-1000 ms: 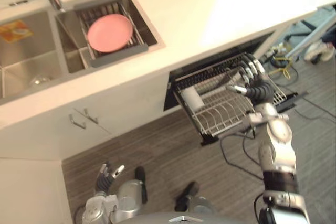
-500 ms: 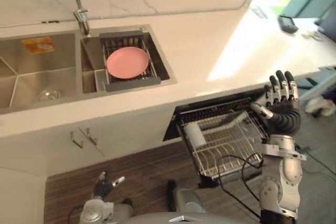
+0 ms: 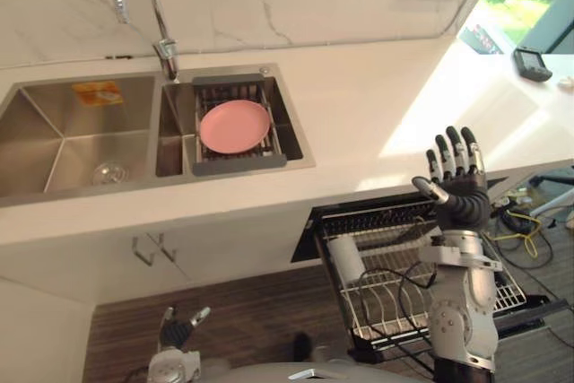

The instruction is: Walk over to the sink, pick up the cup, carry it to the dishwasher, place the cup inside the dishwasher, then close the dishwasher door

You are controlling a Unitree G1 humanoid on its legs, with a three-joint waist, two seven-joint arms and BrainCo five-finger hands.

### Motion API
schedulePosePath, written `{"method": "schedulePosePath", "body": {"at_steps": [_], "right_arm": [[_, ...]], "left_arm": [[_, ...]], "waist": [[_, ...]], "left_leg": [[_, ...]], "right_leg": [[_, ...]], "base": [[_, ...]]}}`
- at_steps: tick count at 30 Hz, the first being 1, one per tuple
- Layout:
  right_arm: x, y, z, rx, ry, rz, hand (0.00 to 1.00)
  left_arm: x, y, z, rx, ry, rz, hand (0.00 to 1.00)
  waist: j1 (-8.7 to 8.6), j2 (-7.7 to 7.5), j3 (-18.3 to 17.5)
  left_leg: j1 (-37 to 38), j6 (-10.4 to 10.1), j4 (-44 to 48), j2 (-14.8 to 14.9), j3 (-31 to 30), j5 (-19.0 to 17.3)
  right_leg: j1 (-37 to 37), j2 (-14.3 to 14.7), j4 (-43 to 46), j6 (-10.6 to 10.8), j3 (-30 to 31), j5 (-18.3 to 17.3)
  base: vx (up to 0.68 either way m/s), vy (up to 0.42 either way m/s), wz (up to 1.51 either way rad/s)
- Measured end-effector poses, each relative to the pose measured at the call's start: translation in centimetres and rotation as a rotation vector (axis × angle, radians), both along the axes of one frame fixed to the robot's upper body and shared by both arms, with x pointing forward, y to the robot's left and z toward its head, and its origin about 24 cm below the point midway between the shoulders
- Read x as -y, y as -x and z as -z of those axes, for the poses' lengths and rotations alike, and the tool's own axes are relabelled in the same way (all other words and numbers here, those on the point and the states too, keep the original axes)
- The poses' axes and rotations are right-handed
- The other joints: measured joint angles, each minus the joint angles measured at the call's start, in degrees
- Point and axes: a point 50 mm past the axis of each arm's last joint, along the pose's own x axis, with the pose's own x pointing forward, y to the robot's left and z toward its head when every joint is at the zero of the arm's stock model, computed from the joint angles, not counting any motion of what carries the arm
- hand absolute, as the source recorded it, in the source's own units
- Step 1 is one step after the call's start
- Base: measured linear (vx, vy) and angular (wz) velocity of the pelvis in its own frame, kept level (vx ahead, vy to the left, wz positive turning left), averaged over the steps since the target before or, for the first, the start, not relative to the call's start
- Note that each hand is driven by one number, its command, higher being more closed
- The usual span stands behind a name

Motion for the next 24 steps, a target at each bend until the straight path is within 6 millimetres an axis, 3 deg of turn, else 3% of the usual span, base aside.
{"method": "schedulePosePath", "body": {"at_steps": [1,3,5,6,7,8,10,11,12,13,15,16,18,20,21,22,24], "right_arm": [[0.1,0.2,0.1,-0.007,-0.001,0.003,0.0],[0.5,0.4,0.0,-0.002,0.008,0.024,0.0],[0.8,0.5,-0.3,0.015,0.011,0.039,0.0],[0.7,0.4,-0.3,0.019,0.01,0.037,0.0],[0.5,0.4,-0.3,0.016,0.009,0.029,0.0],[0.3,0.2,-0.5,0.028,0.012,0.02,0.0],[-0.6,-0.6,-1.4,0.076,0.025,-0.03,0.0],[-1.0,-0.8,-1.8,0.103,0.033,-0.043,0.0],[-1.0,-0.9,-1.6,0.095,0.032,-0.047,0.0],[-0.9,-1.0,-1.6,0.095,0.036,-0.046,0.0],[-0.9,-0.8,-1.5,0.097,0.036,-0.043,0.0],[-0.9,-0.8,-1.5,0.097,0.036,-0.04,0.0],[-0.6,-0.5,-1.1,0.08,0.033,-0.025,0.0],[-0.6,-0.3,-0.7,0.063,0.011,-0.006,0.0],[-0.6,-0.2,-0.6,0.056,0.005,-0.001,0.0],[-0.6,-0.2,-0.4,0.045,-0.004,0.015,0.0],[-0.6,-0.2,-0.6,0.052,0.0,0.021,0.0]], "left_arm": [[-0.2,-0.2,-0.2,0.021,-0.013,-0.011,0.0],[-0.1,-0.4,-0.5,0.035,-0.062,-0.01,0.0],[0.1,-0.8,-0.9,0.053,-0.118,0.007,0.0],[-0.1,-1.3,-1.3,0.083,-0.134,-0.003,0.0],[-0.2,-1.4,-1.5,0.098,-0.139,-0.019,0.0],[-0.2,-1.4,-1.7,0.115,-0.137,-0.029,0.0],[0.2,-0.8,-1.5,0.105,-0.094,-0.021,0.0],[0.2,-1.0,-1.3,0.101,-0.072,0.009,0.0],[-0.5,-1.1,-1.5,0.112,-0.081,0.035,0.0],[-0.6,-1.4,-1.5,0.118,-0.075,0.049,0.0],[-0.6,-1.3,-1.0,0.077,-0.043,0.102,0.0],[-0.6,-1.4,-1.0,0.074,-0.04,0.11,0.0],[-0.4,-1.6,-0.4,0.027,0.016,0.15,0.0],[-0.3,-1.5,-0.2,-0.002,0.04,0.191,0.0],[-0.3,-1.4,-0.1,-0.013,0.047,0.213,0.0],[-0.1,-1.3,0.1,-0.032,0.056,0.25,0.0],[0.0,-1.1,0.2,-0.047,0.061,0.262,0.0]], "waist": [[0.02,0.06,0.2],[0.5,0.32,0.8],[0.7,1.03,1.9],[0.73,0.44,3.8],[1.08,0.0,4.3],[1.72,-0.08,4.3],[2.03,2.21,3.5],[1.99,2.87,3.9],[1.81,0.56,3.4],[1.98,-0.37,3.1],[1.33,-1.81,1.4],[1.16,-2.23,1.2],[1.06,-2.58,1.1],[0.38,-3.4,1.5],[-0.02,-3.56,1.4],[-0.8,-3.04,1.4],[-1.46,-3.63,0.5]], "left_leg": [[-2.7,0.1,5.1,0.3,3.4,0.0],[-3.3,0.0,4.8,0.5,6.2,0.0],[-3.6,-0.9,2.9,-0.3,6.6,0.5],[-5.4,-1.0,6.5,-0.9,6.5,0.3],[-6.1,0.3,7.0,-1.3,6.6,-0.7],[-6.5,0.3,5.0,-1.6,4.9,-1.2],[-5.1,-1.1,-1.0,1.0,3.3,-2.0],[-5.3,0.0,-0.8,1.6,6.2,0.7],[-4.5,0.5,-0.9,0.0,8.7,1.0],[-4.2,1.6,-0.8,-0.5,9.7,0.7],[-3.5,2.7,-2.5,-2.9,11.4,0.0],[-3.1,2.9,-3.1,-3.3,11.4,-0.1],[-0.5,3.4,-6.1,-4.0,12.4,-0.2],[3.3,4.1,-8.2,-4.4,12.5,-0.2],[4.8,4.1,-9.1,-4.4,12.4,-0.2],[6.8,4.0,-9.9,-3.7,12.1,0.1],[7.2,3.6,-9.6,-2.7,12.5,-0.1]], "right_leg": [[1.4,-0.9,-0.6,-0.3,-2.1,0.3],[2.4,-1.7,-1.1,0.0,-4.8,0.2],[2.6,-2.0,-1.8,0.2,-5.0,0.0],[4.0,-2.6,-2.4,0.2,-4.2,0.0],[4.3,-3.4,-2.6,0.3,-4.1,-0.1],[4.0,-4.0,-3.1,0.8,-2.9,-0.4],[4.3,-1.9,-4.6,1.7,0.2,-1.0],[1.7,-2.2,3.9,0.9,1.9,-3.2],[1.6,-3.9,7.5,2.3,2.2,-6.6],[1.6,-4.8,7.1,3.4,2.4,-7.1],[0.6,-6.6,7.1,3.3,3.6,-7.6],[0.3,-6.9,7.6,3.4,4.0,-7.7],[-6.6,-7.8,24.5,1.9,3.9,-8.5],[-11.2,-8.6,36.4,0.4,4.0,-5.6],[-12.0,-8.7,39.4,0.1,4.1,-4.5],[-12.4,-8.5,41.4,0.2,3.5,-6.3],[-14.1,-7.8,38.7,0.2,1.5,-9.8]], "base": [[-0.07,0.053,0.85],[-0.11,0.071,0.88],[-0.1,0.084,0.84],[-0.09,0.077,0.68],[-0.13,0.074,0.31],[-0.16,0.126,-0.23],[-0.05,0.165,-0.63],[0.13,0.171,-0.58],[0.17,0.144,-0.49],[0.11,0.145,-0.4],[0.12,0.194,-0.31],[0.15,0.16,-0.27],[0.17,0.101,-0.33],[0.21,0.076,-0.14],[0.27,0.034,0.04],[0.3,-0.006,0.08],[0.37,-0.084,0.03]]}}
